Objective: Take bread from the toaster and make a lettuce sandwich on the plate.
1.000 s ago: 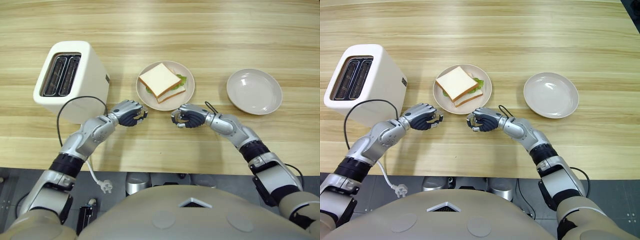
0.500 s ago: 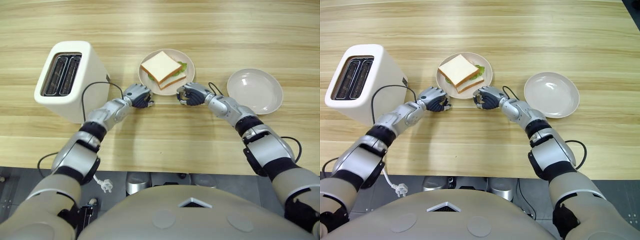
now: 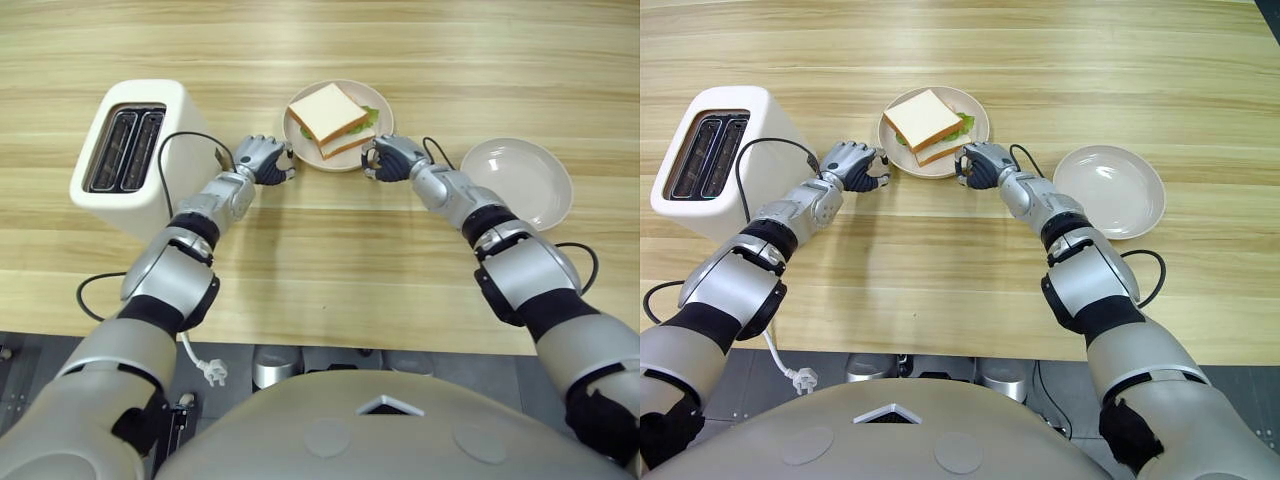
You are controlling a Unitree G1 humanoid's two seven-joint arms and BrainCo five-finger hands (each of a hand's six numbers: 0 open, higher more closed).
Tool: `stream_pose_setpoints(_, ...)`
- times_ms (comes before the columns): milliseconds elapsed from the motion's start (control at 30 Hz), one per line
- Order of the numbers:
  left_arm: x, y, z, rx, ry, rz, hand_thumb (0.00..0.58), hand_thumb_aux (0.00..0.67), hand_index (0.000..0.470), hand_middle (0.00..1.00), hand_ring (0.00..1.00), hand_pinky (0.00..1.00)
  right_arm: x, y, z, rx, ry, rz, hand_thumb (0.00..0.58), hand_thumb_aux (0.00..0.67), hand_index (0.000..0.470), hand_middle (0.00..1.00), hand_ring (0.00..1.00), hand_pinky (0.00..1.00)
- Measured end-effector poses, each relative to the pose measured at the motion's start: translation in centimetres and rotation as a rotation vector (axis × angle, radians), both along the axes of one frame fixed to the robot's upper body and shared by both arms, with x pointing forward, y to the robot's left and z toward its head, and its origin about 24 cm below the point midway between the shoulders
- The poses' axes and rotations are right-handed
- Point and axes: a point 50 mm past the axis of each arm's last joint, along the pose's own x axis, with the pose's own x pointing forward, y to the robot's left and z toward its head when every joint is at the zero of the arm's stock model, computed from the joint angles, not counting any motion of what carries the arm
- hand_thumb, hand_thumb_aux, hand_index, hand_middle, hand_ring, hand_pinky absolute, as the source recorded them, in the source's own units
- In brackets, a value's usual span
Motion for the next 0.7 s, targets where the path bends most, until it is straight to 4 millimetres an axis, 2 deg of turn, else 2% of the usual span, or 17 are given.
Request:
stream_pose_setpoints(33, 0.0, 0.0, 0.3, -0.032, -0.020, -0.005, 0.000, 0.000, 0.000, 1.00, 1.00, 1.00, -0.2, -0.2, 0.0, 0.029, -0.014, 0.001, 0.271, 0.181, 0.124, 0.13, 0.13, 0.13)
stream_pose_setpoints(67, -0.1, 0.0, 0.9, -0.102, -0.057, -0.021, 0.000, 0.000, 0.000, 0.98, 0.98, 0.98, -0.5, -0.7, 0.0, 0.084, -0.034, 0.003, 0.000, 0.000, 0.000, 0.00, 0.00, 0.00)
stream_pose_setpoints(100, -0.2, 0.1, 1.3, -0.147, -0.082, -0.032, 0.000, 0.000, 0.000, 0.00, 0.00, 0.00, -0.7, -1.0, 0.1, 0.115, -0.049, 0.005, 0.000, 0.000, 0.000, 0.00, 0.00, 0.00)
stream_pose_setpoints(167, -0.5, 0.2, 2.0, -0.241, -0.125, -0.046, 0.000, 0.000, 0.000, 0.00, 0.00, 0.00, -1.0, -1.5, 0.5, 0.166, -0.086, 0.011, 0.000, 0.000, 0.000, 0.00, 0.00, 0.00)
stream_pose_setpoints(233, -1.6, 0.5, 3.4, -0.404, -0.212, -0.076, 0.000, 0.000, 0.000, 0.00, 0.00, 0.00, -1.6, -2.0, 1.3, 0.272, -0.158, 0.039, 0.000, 0.000, 0.000, 0.00, 0.00, 0.00)
stream_pose_setpoints(300, -2.6, 1.6, 4.7, -0.496, -0.278, -0.066, 0.000, 0.000, 0.000, 0.00, 0.00, 0.00, -2.2, -2.5, 2.1, 0.359, -0.221, 0.059, 0.000, 0.000, 0.000, 0.00, 0.00, 0.00)
stream_pose_setpoints(467, -5.6, 2.9, 7.2, -0.750, -0.398, 0.008, 0.000, 0.000, 0.000, 0.00, 0.00, 0.00, -3.4, -2.2, 3.4, 0.579, -0.324, 0.092, 0.000, 0.000, 0.000, 0.00, 0.00, 0.00)
stream_pose_setpoints(533, -6.6, 2.6, 7.7, -0.864, -0.421, 0.017, 0.000, 0.000, 0.000, 0.00, 0.00, 0.00, -3.6, -1.3, 4.0, 0.709, -0.348, 0.088, 0.000, 0.000, 0.000, 0.00, 0.00, 0.00)
stream_pose_setpoints(633, -7.6, 0.4, 7.9, -1.099, -0.398, -0.035, 0.000, 0.000, 0.000, 0.00, 0.00, 0.00, -3.9, 0.4, 4.5, 0.977, -0.349, 0.043, 0.000, 0.000, 0.000, 0.00, 0.00, 0.00)
stream_pose_setpoints(700, -7.7, -0.5, 7.7, -1.197, -0.369, -0.057, 0.000, 0.000, 0.000, 0.00, 0.00, 0.00, -4.2, 1.4, 4.6, 1.059, -0.336, 0.061, 0.000, 0.000, 0.000, 0.00, 0.00, 0.00)
